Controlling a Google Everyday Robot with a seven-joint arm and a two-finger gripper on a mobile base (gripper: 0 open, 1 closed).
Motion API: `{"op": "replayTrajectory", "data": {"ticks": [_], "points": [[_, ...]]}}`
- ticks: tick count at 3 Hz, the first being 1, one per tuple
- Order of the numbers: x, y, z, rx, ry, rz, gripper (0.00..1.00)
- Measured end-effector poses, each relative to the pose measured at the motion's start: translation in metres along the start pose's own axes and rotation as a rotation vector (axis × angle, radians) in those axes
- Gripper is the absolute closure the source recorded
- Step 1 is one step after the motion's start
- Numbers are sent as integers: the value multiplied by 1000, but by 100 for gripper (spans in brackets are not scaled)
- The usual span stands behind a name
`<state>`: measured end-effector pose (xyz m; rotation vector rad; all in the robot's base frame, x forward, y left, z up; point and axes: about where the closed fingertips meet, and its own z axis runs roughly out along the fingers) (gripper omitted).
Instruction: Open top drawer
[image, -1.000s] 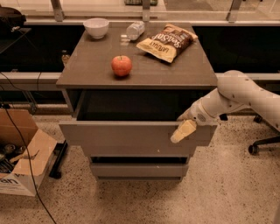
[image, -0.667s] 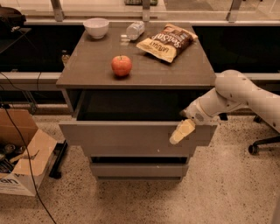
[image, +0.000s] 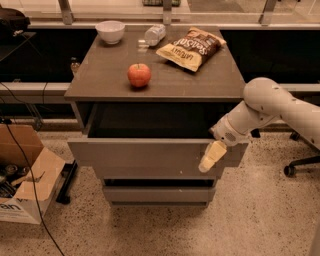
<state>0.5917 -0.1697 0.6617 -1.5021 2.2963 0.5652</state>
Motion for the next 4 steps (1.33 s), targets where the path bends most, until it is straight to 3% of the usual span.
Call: {"op": "replayTrajectory", "data": {"ticks": [1, 3, 4], "points": [[12, 19, -6, -45, 57, -7, 15], [15, 60, -15, -114, 105, -45, 61], [19, 88, -17, -147, 100, -13, 66]]}}
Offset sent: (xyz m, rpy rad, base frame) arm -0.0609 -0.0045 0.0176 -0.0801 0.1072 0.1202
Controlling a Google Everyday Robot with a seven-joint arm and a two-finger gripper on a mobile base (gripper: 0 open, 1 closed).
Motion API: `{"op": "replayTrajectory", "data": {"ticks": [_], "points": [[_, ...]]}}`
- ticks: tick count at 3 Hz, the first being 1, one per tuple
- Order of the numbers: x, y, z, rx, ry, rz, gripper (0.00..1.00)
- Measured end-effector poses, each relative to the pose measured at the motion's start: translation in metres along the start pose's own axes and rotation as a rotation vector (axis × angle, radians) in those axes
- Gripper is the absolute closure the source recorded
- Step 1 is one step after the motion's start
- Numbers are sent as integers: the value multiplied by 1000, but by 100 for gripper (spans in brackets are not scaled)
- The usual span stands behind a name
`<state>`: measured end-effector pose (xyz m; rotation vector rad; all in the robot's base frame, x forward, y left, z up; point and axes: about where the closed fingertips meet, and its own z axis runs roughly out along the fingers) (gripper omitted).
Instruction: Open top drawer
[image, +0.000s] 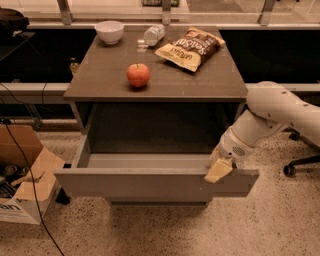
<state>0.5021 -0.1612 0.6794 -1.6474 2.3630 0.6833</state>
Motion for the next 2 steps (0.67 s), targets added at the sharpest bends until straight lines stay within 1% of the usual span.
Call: {"op": "replayTrajectory", "data": {"ticks": [1, 2], "points": [[13, 33, 16, -140, -23, 56, 35], [20, 42, 21, -194, -53, 111, 12]]}}
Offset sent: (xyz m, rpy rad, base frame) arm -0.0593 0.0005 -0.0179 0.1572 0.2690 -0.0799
